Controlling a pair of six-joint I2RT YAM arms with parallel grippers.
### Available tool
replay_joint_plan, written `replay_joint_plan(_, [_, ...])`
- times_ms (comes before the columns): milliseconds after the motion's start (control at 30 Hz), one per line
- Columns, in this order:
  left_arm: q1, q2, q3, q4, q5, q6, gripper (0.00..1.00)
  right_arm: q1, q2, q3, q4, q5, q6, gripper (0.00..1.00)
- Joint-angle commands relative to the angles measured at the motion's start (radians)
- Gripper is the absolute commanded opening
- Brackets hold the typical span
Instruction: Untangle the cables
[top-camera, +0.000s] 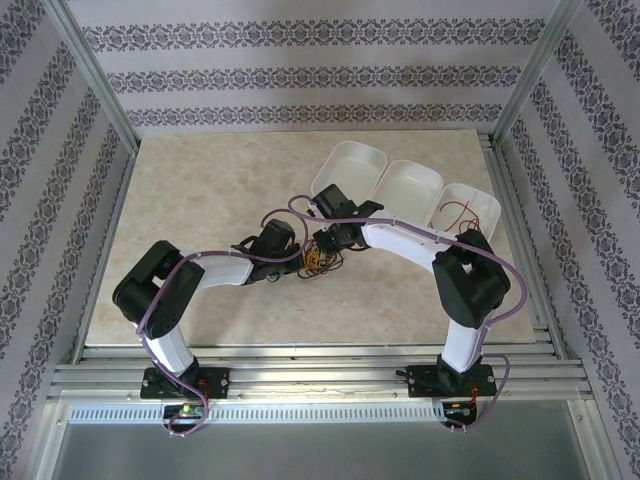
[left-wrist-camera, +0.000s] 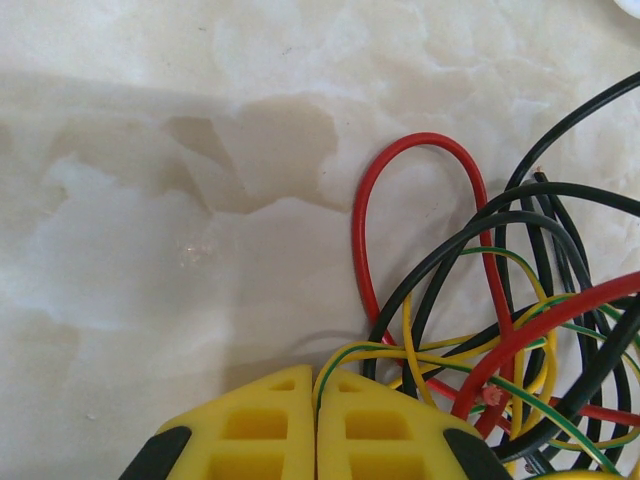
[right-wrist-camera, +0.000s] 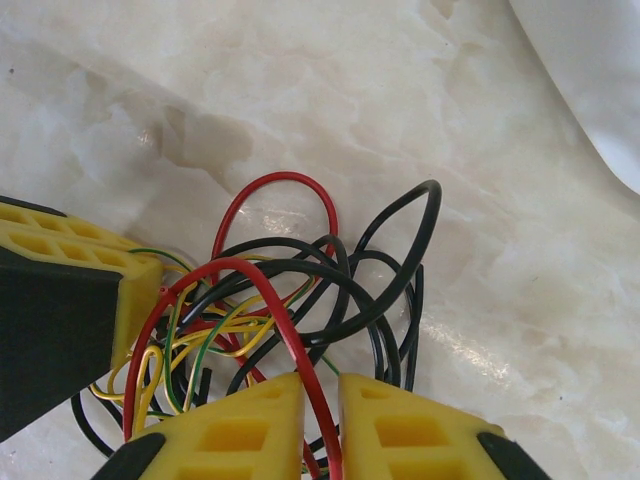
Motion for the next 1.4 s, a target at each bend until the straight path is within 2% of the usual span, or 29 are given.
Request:
replay_joint_plan(0, [-0.002, 0.025, -0.013, 0.015, 0.012, -0.011, 0.00, -0.005, -0.033, 0.023, -0.001, 0.004, -0.001, 0.14])
replay_joint_plan(167, [-0.002, 0.025, -0.015, 0.013, 0.014, -0.011, 0.00, -0.005, -0.058, 0.025, -0.012, 0.009, -0.001, 0.10])
replay_joint_plan(600, [-0.002, 0.030, -0.003, 0.003, 0.018, -0.010, 0.00, 0.006, -0.172, 0.042, -0.053, 0.059, -0.009, 0.09])
replay_joint_plan(767, [-0.002, 0.032, 0.003, -0.003, 0.018, -0.007, 0.00, 0.010, -0.209, 0.047, -0.059, 0.066, -0.012, 0.04])
replay_joint_plan(967, [-0.001, 0.036, 0.005, -0.006, 0.018, -0.008, 0.00, 0.010, -0.249, 0.053, -0.063, 0.084, -0.012, 0.02])
replay_joint_plan(1367, [-0.001, 0.039, 0.000, -0.003, 0.019, -0.011, 0.00, 0.013, -0.364, 0.056, -0.053, 0.073, -0.003, 0.00])
